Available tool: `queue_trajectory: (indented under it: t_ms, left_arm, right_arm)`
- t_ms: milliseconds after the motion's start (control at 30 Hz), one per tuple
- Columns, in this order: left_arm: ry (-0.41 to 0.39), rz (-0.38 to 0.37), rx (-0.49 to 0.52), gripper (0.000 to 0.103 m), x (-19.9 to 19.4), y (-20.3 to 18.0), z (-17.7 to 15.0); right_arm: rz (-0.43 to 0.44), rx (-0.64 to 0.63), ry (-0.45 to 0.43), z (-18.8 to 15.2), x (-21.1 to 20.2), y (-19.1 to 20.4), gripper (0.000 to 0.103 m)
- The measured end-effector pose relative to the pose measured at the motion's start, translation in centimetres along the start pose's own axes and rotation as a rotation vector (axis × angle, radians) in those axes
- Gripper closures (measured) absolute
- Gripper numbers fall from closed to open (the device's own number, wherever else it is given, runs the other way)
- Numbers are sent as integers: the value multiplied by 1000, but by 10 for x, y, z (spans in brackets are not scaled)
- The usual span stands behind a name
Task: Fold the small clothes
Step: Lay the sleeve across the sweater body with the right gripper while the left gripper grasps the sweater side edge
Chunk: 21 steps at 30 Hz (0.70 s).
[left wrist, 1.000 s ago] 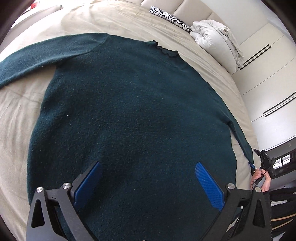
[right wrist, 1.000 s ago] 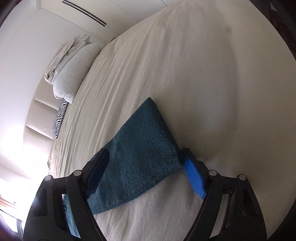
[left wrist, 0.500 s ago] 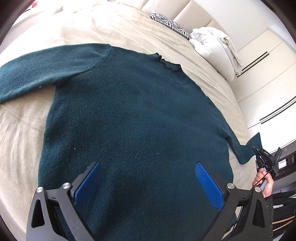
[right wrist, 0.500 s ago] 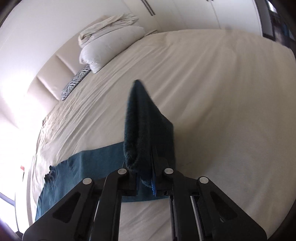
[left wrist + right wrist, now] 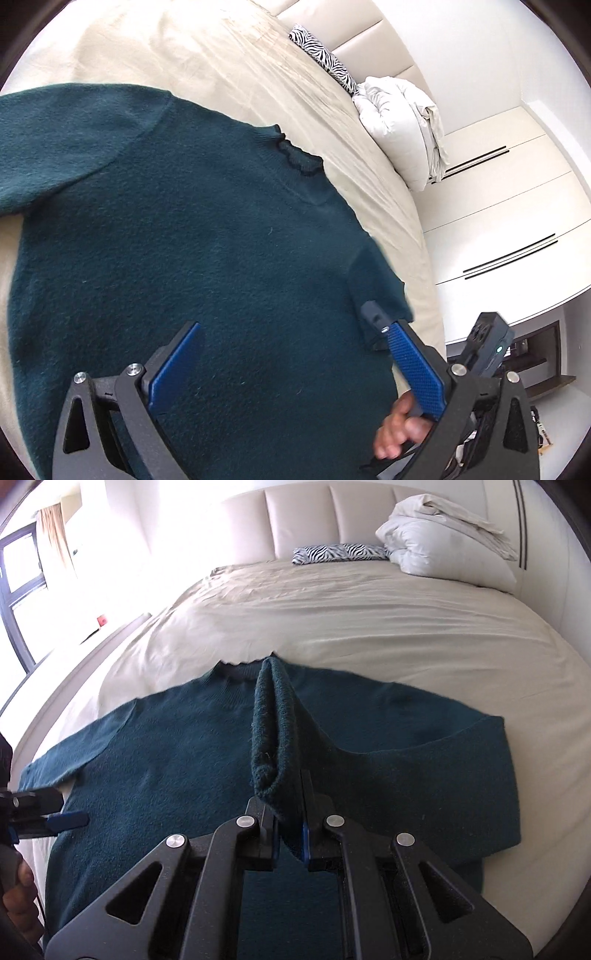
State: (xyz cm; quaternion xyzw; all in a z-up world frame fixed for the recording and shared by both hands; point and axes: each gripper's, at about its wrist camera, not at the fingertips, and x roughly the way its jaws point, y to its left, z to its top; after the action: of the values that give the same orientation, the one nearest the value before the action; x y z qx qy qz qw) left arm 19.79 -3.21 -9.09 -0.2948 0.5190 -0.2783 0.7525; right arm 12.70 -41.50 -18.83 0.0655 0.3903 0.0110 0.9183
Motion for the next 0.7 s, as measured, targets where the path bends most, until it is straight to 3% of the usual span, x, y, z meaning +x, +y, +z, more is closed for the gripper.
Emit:
queue_trajectory:
  t_ms: [67,133,200,233,300,367,467,533,633,700]
  left_arm:
    - [29,-16,-6,2,15,-5,8]
    - [56,-29,-18,2,30,-10,12]
    - [80,-42,-19,2,44,-16,14]
    - [91,-42,-20,2,51,-19,14]
    - [114,-47,-30,3,66,-22,13]
    - [134,-42,-33,11,81,-26,10]
    - [185,-36,-24,40,107,-32,7]
    - [211,9,18,69,122,-39,3]
    - [205,36,46,91,127,-42,1]
    - [178,44,76,94,119,-44,3]
  right_arm:
    - [7,5,66,-25,13,15,90]
    - [82,47,122,-46,20,15,78]
    - [131,84,96,-57,12,7,58]
    - [138,98,84,-71,3,6,54]
    - [151,122,79,-78,-10,-2,50]
    - [163,146,72,-90,-26,-12,50]
    - [204,242,39,-102,-52,-38,50]
    - [220,313,18,-112,-68,-57,50]
    - [217,395,-16,-118,-85,-85,50]
    - [220,432,-38,-120,-95,-102,50]
